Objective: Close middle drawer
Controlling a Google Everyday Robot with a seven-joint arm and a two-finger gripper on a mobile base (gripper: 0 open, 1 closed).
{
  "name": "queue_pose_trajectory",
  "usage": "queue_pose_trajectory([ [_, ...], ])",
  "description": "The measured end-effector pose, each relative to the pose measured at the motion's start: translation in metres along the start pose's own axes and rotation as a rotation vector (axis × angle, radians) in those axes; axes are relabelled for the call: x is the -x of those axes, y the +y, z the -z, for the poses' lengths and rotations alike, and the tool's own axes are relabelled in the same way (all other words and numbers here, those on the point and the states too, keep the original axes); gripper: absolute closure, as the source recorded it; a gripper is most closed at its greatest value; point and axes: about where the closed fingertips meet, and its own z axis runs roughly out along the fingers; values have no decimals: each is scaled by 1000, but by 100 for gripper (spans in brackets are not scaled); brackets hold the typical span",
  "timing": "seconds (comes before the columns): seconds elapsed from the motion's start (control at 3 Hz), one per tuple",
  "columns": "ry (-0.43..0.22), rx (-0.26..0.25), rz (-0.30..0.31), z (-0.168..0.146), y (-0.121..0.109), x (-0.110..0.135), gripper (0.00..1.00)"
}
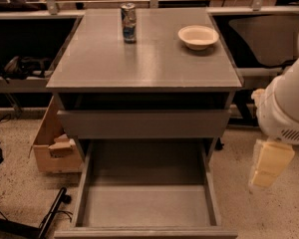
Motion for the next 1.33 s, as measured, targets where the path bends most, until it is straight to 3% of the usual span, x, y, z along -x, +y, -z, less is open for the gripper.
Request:
queue_pose_trajectory([
  [0.33,-21,7,1,-49,36,0,0],
  [0.67,-32,49,-13,-123,77,2,0],
  [1.0,-29,69,-11,-150,100,-5,0],
  [1.33,-27,70,-10,-149,100,-6,0],
])
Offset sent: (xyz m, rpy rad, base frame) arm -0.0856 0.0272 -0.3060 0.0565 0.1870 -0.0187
